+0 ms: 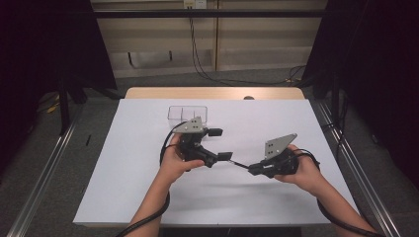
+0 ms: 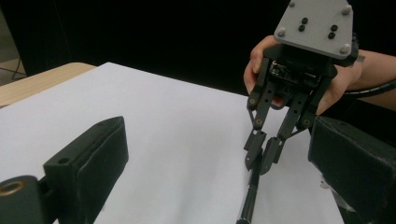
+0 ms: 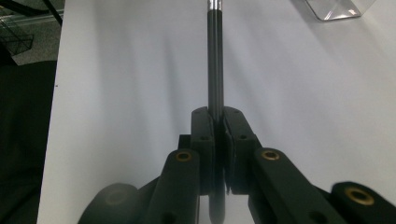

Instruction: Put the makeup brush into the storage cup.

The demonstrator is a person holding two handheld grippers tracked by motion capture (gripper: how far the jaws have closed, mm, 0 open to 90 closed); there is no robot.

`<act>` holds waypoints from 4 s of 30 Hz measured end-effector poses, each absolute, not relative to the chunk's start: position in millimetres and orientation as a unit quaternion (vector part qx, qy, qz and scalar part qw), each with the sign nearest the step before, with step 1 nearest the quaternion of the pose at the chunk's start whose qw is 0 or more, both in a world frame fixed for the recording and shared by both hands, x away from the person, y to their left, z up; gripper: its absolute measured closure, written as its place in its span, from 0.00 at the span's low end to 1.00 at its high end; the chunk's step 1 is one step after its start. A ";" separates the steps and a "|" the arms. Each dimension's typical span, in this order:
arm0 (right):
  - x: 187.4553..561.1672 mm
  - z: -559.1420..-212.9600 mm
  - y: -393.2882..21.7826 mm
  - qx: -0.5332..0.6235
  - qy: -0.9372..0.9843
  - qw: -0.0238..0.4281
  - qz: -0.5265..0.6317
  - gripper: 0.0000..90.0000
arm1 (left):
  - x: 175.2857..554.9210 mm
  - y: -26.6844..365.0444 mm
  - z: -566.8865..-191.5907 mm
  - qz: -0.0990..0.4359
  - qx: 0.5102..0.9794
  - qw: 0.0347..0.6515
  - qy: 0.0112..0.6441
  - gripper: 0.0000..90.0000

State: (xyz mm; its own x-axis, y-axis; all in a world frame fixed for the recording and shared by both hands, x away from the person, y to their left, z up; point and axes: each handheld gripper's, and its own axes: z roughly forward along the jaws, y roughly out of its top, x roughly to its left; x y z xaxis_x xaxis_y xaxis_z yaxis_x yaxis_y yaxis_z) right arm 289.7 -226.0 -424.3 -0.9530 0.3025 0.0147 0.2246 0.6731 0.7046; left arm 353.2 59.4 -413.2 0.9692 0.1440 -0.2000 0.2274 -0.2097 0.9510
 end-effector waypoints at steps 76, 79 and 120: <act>295.6 -414.2 -213.0 0.222 0.812 0.100 0.530 0.93 | 353.0 53.8 -422.0 -0.062 0.740 0.656 0.132 0.63; 295.6 -414.6 -212.5 0.224 0.812 0.101 0.530 0.93 | 351.8 52.8 -423.2 -0.067 0.735 0.663 0.128 0.70; 299.0 -424.9 -201.7 0.247 0.802 0.073 0.539 0.93 | 350.3 50.5 -428.9 -0.077 0.710 0.684 0.147 0.90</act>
